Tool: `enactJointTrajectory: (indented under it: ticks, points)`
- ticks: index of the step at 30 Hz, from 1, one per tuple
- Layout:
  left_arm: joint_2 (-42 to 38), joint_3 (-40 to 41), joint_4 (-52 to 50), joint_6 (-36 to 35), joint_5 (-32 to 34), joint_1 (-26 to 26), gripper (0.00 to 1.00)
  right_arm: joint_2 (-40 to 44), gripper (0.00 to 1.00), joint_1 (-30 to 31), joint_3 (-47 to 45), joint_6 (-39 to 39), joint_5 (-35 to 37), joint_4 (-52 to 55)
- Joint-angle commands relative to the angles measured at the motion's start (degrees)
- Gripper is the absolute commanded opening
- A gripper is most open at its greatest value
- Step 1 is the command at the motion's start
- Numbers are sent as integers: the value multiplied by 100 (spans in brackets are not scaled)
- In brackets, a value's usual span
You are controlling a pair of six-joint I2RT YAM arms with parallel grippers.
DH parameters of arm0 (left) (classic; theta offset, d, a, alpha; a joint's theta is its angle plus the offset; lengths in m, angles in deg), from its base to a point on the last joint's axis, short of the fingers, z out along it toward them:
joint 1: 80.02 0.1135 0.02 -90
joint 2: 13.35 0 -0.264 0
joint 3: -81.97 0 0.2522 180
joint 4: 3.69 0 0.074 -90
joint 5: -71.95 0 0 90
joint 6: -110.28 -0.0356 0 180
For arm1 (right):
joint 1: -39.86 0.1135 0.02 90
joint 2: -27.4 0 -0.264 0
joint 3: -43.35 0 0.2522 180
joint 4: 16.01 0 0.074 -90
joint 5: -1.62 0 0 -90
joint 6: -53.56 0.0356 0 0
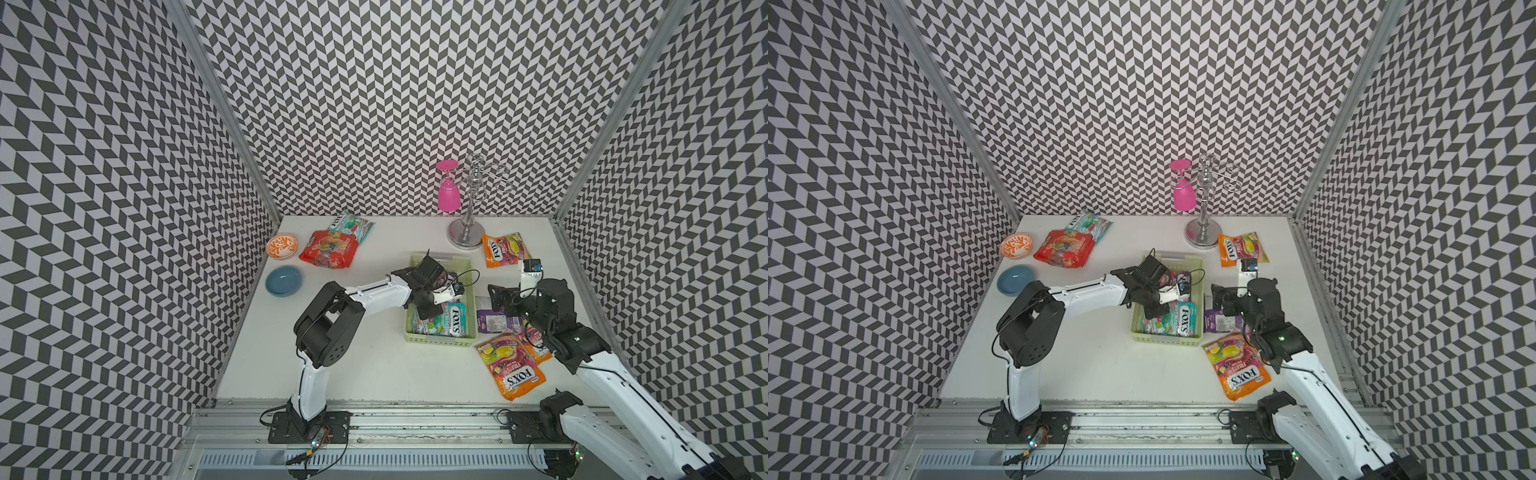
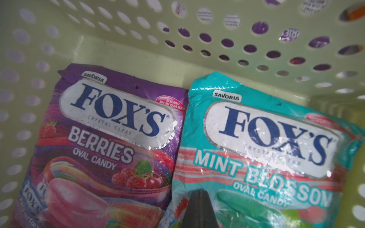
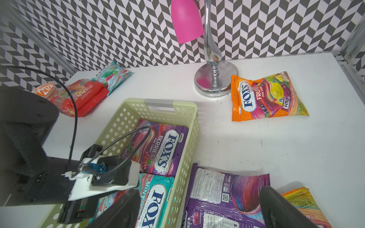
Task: Put the candies in the basket
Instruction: Place the candy in the basket, then adjust the basket at the center of the board.
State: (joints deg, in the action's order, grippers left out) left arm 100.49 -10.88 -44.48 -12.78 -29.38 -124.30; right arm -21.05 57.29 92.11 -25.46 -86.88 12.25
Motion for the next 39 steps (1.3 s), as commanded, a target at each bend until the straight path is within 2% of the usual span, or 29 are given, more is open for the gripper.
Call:
enactJointTrajectory:
  ticks: [1, 4, 8, 13, 17, 23, 30, 36, 39]
  points:
    - [-605, -144, -96, 177, -61, -34, 7, -120, 97, -26, 49, 219, -228, -232]
    - [-1228, -161, -125, 383, -58, 46, 24, -345, 95, -28, 153, 395, -446, -166]
    - [-1975, 68, -67, 582, -226, 325, 41, -681, 90, -20, 224, 846, -774, -269]
    - [-2693, 406, -36, 814, -517, 787, 44, -1116, 85, -20, 376, 1102, -867, -184]
    - [-3300, 820, 78, 910, -593, 905, 57, -1557, 80, -20, 417, 1186, -1090, -131]
    - [-4027, 1476, 76, 1020, -1245, 1233, 71, -2146, 67, -13, 344, 1279, -1440, -360]
    - [-4452, 1901, -56, 882, -1902, 1686, 84, -2565, 42, 15, 439, 1383, -1764, -545]
    - [-4600, 1924, -53, 870, -2224, 2114, 86, -2820, 19, 171, 434, 1514, -1907, -829]
    - [-4638, 1940, -59, 863, -2286, 2325, 86, -2988, 15, 305, 560, 1583, -1883, -873]
